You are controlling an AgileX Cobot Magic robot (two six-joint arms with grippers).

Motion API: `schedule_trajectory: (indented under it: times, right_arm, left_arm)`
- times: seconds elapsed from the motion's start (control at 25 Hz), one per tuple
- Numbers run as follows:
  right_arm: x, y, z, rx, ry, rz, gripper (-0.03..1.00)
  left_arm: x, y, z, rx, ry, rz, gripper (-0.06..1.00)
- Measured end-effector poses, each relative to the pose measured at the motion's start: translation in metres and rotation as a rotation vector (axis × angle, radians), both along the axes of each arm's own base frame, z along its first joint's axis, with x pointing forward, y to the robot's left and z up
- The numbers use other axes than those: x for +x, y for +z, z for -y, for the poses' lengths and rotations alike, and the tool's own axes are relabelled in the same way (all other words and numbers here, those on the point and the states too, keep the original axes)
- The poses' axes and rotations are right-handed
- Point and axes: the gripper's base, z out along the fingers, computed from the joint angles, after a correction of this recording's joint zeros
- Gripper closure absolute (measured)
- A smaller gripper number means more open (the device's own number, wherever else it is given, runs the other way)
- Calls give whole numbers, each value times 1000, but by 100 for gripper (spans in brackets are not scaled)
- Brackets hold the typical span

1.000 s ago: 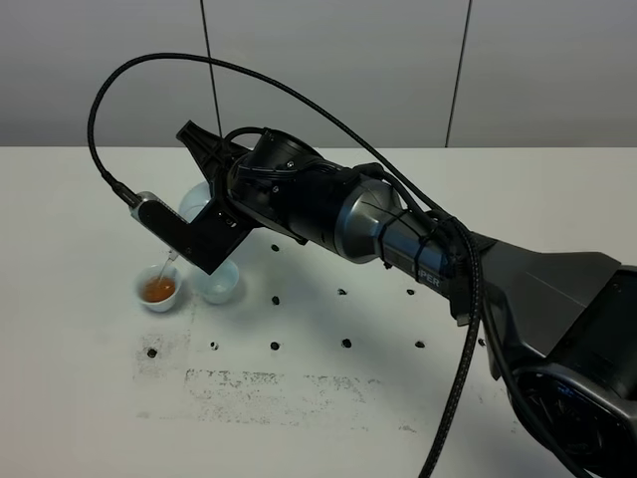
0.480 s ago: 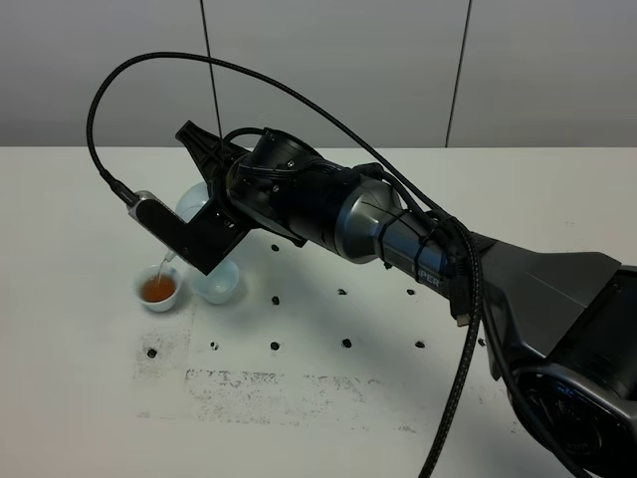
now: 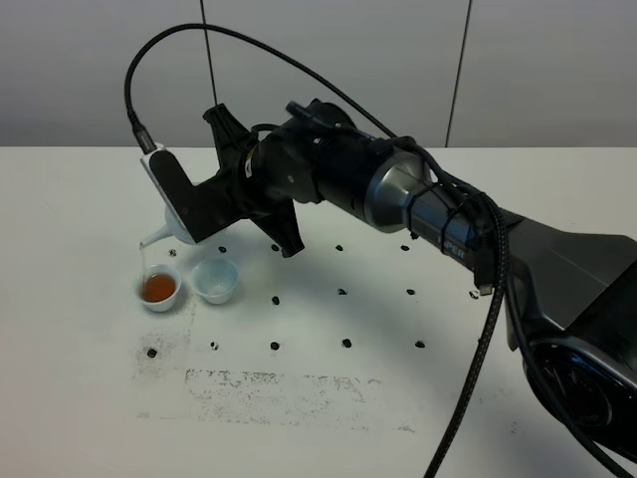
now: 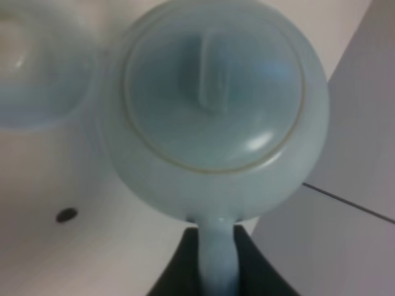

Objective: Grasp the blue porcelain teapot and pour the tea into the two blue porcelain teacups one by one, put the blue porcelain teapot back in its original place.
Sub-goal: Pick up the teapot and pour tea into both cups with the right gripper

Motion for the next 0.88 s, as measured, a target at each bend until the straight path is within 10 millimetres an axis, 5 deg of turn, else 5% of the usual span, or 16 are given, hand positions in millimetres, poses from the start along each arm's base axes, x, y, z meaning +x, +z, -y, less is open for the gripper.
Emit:
schedule_trajectory:
  times: [0.2,0.48,0.68,0.88]
  right_arm:
    - [0,14,10,47,-41,-147,94]
    - [-33,58,25,153,-111,-312,94]
    - [-76,49,40,171,-178,-442,94]
    - [-116,39,28,235,-452,-719,94]
  left_arm:
    - [0,0,0,0,0,0,65]
    - [0,0,0,0,0,0,65]
    - [0,0,0,0,0,0,65]
    - [0,0,0,0,0,0,65]
